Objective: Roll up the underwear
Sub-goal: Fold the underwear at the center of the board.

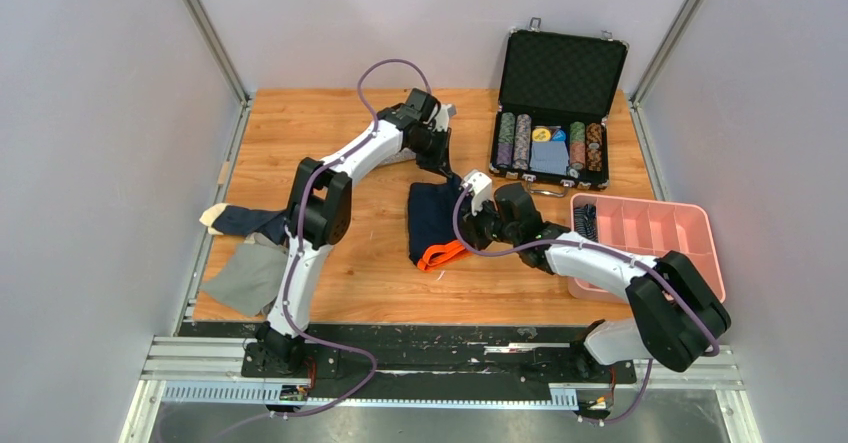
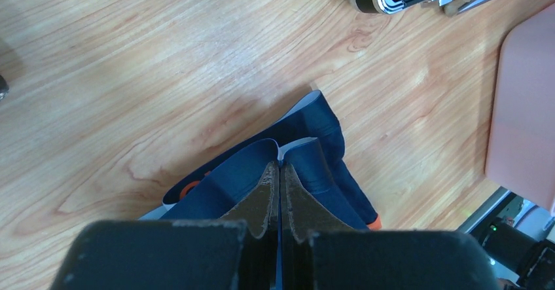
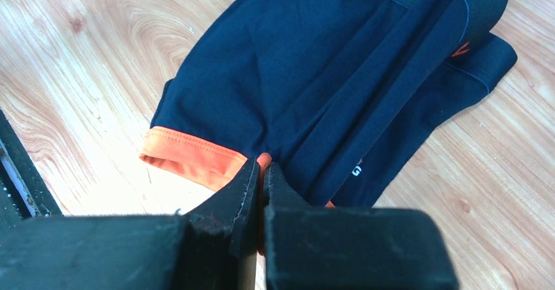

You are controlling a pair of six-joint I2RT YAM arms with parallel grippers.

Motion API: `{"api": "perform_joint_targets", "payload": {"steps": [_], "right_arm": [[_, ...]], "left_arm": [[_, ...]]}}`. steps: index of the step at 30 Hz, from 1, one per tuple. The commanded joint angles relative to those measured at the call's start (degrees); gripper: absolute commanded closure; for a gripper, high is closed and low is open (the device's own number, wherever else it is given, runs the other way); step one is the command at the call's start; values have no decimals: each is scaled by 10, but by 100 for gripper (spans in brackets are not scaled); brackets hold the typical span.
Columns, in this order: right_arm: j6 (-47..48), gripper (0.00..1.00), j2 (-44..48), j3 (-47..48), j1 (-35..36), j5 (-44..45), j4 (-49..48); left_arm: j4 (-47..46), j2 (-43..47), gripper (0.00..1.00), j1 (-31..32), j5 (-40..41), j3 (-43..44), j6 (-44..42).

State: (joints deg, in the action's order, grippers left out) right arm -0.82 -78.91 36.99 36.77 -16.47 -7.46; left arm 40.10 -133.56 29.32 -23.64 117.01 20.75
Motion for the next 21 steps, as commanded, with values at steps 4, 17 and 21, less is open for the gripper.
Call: {"api": "perform_joint_targets", "payload": {"steps": [4,17,21], "right_arm": [[-16,100,3,-15,-10,-9,6],[-9,100,-26,-7,-21,-39,15],[-10,100,-37,25,-21,-59,20]], "left_arm": [[-30,-14,100,0,31,45,8],[-34,-5,100,0,13,41,15],[-26,29,100,-12,20,28,10]]}}
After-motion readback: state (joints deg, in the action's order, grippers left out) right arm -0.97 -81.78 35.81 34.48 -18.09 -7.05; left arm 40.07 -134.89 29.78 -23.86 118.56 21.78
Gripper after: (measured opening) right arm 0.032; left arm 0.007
